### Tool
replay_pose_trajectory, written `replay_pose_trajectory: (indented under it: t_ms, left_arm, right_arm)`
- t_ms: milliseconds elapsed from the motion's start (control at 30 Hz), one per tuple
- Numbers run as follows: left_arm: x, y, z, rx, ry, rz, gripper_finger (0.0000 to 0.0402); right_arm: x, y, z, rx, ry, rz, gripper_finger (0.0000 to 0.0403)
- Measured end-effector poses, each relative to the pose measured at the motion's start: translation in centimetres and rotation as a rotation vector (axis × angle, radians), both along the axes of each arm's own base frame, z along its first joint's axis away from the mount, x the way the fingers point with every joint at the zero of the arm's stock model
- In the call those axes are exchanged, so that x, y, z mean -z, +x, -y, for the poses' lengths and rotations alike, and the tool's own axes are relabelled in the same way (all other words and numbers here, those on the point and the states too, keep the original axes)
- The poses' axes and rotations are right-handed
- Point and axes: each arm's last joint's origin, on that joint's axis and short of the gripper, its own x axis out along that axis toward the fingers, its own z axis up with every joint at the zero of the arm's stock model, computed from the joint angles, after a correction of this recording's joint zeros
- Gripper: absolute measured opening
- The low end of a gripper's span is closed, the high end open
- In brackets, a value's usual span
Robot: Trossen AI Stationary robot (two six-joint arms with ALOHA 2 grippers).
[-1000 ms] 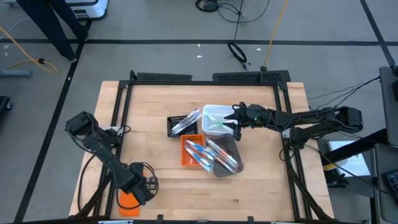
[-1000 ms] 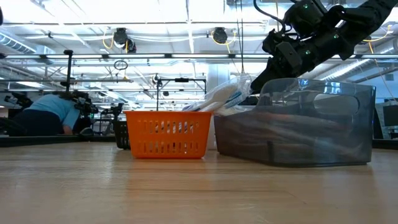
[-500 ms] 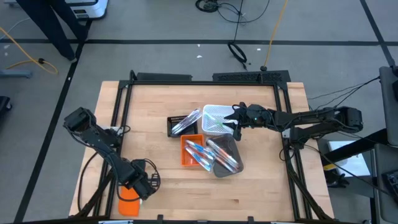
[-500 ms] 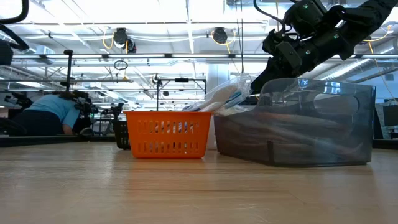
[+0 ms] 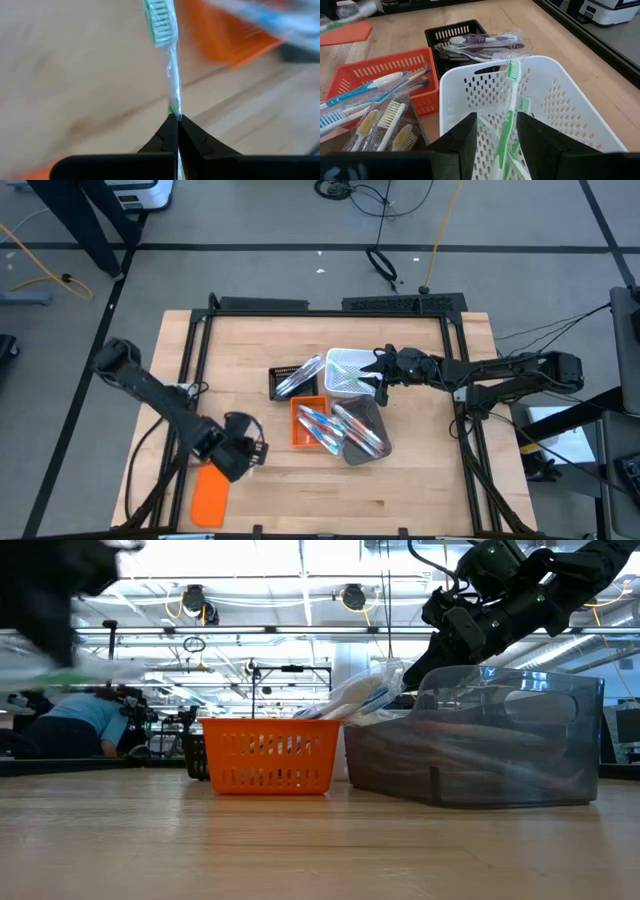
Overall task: Pick & Place Toothbrushes
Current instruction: Put the green toothbrush into the white bin
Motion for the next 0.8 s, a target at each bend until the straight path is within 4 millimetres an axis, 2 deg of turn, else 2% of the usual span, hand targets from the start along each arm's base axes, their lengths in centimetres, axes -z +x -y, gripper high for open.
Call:
replay_pose_trajectory:
  t_ms: [200, 467, 800]
  left_arm:
    - [-2.4, 2.3, -2.1, 0.189, 0.199, 0.234, 0.0000]
    - [-4.1, 6.1, -5.7, 0.376, 0.422, 0.393, 0.0000]
    - [-6.3, 8.8, -9.9, 0.505, 0.660, 0.557, 0.0000]
  right_arm:
    - [0.0, 0.0, 0.0, 0.000, 0.000, 0.000, 0.0130]
    - [0.0, 0.0, 0.0, 0.020, 0.042, 0.010, 0.0130]
    - [-0.3, 0.1, 0.0, 0.019, 0.041, 0.046, 0.0130]
